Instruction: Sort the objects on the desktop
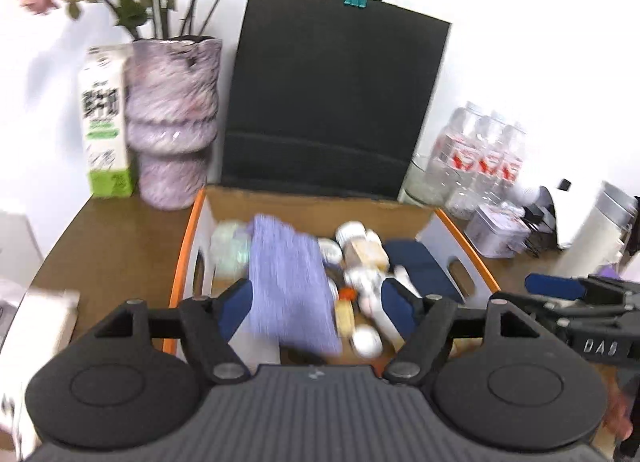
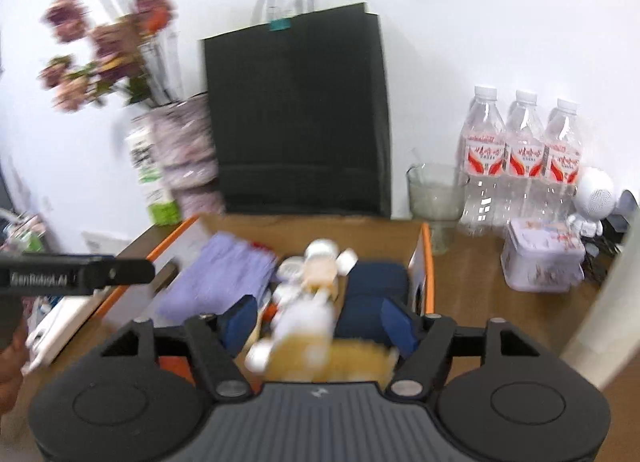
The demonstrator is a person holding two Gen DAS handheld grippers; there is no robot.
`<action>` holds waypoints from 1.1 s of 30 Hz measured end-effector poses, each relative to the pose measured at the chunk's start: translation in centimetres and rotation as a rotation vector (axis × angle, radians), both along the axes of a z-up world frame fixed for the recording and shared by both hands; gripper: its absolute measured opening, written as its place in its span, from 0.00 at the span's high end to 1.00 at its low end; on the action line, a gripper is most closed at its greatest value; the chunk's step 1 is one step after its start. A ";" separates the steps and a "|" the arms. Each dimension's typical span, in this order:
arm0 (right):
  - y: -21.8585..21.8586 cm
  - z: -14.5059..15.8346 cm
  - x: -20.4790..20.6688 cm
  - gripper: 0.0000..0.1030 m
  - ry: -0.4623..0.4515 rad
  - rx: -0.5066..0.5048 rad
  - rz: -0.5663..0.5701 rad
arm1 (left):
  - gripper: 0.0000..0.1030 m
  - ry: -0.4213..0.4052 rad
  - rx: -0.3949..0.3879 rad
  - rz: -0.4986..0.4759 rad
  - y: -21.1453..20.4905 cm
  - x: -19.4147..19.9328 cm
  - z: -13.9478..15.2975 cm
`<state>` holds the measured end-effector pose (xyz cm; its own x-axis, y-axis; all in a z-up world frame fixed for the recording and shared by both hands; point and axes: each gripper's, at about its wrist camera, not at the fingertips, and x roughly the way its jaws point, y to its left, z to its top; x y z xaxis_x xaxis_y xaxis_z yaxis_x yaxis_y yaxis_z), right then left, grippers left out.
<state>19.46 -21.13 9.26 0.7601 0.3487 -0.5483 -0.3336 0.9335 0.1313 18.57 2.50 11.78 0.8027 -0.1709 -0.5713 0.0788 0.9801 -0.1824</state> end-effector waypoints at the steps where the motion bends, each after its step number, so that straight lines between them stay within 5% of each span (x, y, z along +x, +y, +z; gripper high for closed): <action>1: -0.1 -0.4 -1.7 0.30 0.000 0.005 0.006 | 0.26 -0.002 -0.002 0.002 -0.2 -1.4 -0.2; 13: -0.6 -4.6 -14.6 0.25 0.042 -0.004 0.012 | 0.23 -0.012 0.141 0.013 -6.0 -15.4 -4.0; 19: -1.4 -5.8 -18.6 0.25 0.054 0.014 -0.036 | 0.23 0.032 0.125 0.017 -6.4 -19.0 -6.1; 25: -1.1 -7.6 -22.3 0.21 0.073 0.066 -0.055 | 0.21 0.023 0.213 0.007 -6.6 -21.9 -8.2; 31: 1.3 -9.5 -23.4 0.19 0.095 -0.017 -0.078 | 0.18 0.083 0.182 0.078 -4.1 -22.2 -9.8; 33: 2.0 -9.5 -23.7 0.17 0.084 -0.046 -0.081 | 0.09 0.088 0.193 0.091 -3.5 -22.1 -10.0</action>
